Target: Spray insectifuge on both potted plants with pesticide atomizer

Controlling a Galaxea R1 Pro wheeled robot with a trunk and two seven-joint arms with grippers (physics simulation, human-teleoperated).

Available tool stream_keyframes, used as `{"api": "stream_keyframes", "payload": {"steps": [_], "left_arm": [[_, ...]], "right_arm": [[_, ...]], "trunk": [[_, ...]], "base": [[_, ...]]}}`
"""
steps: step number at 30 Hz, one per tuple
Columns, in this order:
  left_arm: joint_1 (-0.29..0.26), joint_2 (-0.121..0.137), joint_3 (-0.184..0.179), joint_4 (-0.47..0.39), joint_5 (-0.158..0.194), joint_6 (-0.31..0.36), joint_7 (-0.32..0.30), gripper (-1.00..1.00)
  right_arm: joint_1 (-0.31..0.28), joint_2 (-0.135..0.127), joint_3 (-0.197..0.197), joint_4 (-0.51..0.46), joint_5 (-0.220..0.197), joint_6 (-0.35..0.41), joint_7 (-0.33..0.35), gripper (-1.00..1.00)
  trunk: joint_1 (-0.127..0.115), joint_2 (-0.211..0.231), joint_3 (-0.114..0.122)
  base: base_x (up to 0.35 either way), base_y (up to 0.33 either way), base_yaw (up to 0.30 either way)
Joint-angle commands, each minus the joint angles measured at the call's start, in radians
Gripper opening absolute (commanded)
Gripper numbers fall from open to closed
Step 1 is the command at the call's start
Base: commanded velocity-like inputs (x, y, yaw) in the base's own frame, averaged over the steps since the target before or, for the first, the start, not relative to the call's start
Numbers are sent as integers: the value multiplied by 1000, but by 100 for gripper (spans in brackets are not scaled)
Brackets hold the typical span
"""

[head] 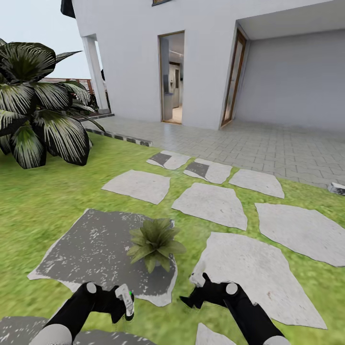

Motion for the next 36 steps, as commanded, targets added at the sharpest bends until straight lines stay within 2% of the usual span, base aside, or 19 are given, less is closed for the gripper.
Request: {"api": "stream_keyframes", "payload": {"steps": [1,3,5,6,7,9,10,12,14,15,17,18,20,22,23,24,36], "left_arm": [[0,-4,32,0,-2,2,13,-100],[0,-15,73,2,14,2,49,-100],[-1,-27,103,2,49,3,93,-100],[-1,-31,115,2,71,4,118,-100],[-1,-32,119,2,84,5,132,-100],[-1,-36,131,3,134,9,188,-100],[-1,-37,134,3,159,19,217,-100],[-1,-38,135,3,184,36,244,-100],[-1,-38,138,3,243,106,311,-100],[-1,-39,138,3,284,159,370,-100],[-1,-40,139,3,320,192,431,-100],[-1,-40,139,3,328,197,442,-100],[-1,-39,138,2,354,211,467,-100],[-1,-39,136,2,362,215,473,-100],[-1,-40,127,-2,368,219,478,-100],[-14,-40,121,-15,373,354,481,-100],[-45,-49,122,-15,376,362,482,-100]], "right_arm": [[2,1,-34,24,3,-30,-50,100],[11,1,-86,94,3,-126,-158,100],[21,1,-132,186,2,-236,-275,100],[24,1,-156,237,2,-291,-337,100],[25,1,-167,263,2,-319,-368,100],[29,-3,-207,366,2,-430,-487,100],[29,-10,-220,415,2,-484,-540,100],[30,-21,-228,459,2,-537,-588,100],[31,-56,-238,548,1,-641,-681,100],[31,-82,-242,597,-8,-685,-720,100],[33,-108,-244,627,-53,-709,-738,100],[36,-114,-244,631,-73,-713,-740,100],[51,-136,-244,641,-172,-723,-745,100],[60,-143,-244,644,-227,-725,-745,100],[83,-150,-244,645,-325,-731,-744,100],[103,-176,-242,647,-406,-751,-745,100],[103,-165,-239,647,-406,-751,-741,100]], "trunk": [[0,0,-1],[0,0,-1],[0,0,-1],[0,0,-1],[0,0,-1],[0,0,-1],[0,0,-1],[0,0,-1],[0,0,-1],[0,0,-1],[0,0,-1],[0,0,-1],[0,0,-1],[0,0,-1],[0,0,-1],[0,0,-1],[0,0,-1]], "base": [[0,0,0],[0,0,0],[0,0,0],[0,0,0],[0,0,0],[0,0,0],[0,0,0],[0,0,0],[0,0,0],[0,0,0],[0,0,0],[0,0,0],[0,0,0],[0,0,0],[0,0,0],[0,0,0],[0,0,0]]}}
